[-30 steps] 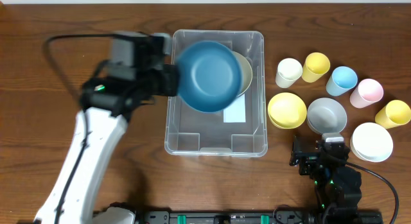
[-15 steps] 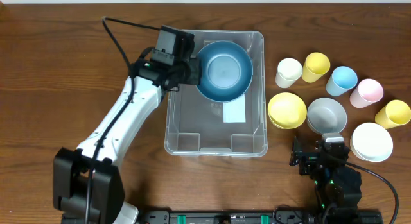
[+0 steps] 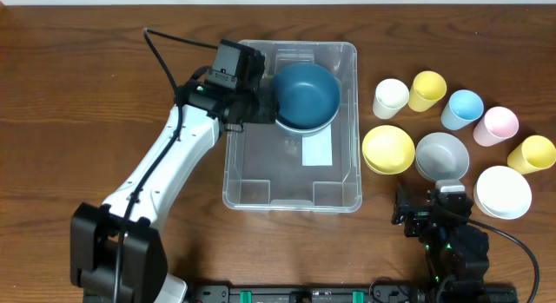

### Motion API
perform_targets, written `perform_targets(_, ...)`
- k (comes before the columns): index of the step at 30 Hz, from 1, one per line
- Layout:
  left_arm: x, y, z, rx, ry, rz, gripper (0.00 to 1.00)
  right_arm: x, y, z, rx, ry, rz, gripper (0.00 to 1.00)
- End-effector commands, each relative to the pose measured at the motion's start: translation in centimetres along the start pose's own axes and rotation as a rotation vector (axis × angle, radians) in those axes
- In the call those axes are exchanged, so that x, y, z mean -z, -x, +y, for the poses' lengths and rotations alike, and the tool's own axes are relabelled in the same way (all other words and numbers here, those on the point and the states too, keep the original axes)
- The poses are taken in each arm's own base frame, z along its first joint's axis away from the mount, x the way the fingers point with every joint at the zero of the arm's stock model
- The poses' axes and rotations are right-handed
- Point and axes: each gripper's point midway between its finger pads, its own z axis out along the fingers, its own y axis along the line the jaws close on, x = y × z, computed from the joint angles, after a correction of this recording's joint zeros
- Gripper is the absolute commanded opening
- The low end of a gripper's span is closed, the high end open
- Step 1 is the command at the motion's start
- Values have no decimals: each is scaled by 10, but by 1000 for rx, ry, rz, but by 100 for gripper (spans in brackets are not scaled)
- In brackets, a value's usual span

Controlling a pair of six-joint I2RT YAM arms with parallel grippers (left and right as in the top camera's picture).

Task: Pack container
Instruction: 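Lower the dark blue bowl into the bin, stacking it on the cream bowl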

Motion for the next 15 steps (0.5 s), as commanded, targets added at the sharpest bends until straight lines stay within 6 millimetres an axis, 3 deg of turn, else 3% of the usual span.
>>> perform_targets(1,13,-6,-16,-25,-24,10,52,0,0,-2,-10,-11,-3,99)
perform_targets(10,-6,-51,-49,-105,-40,149,38,0,0,-2,-10,-10,-3,99)
perform_targets(15,-25,-63,-47,-107,36,189,37,0,0,-2,-10,-11,-3,99)
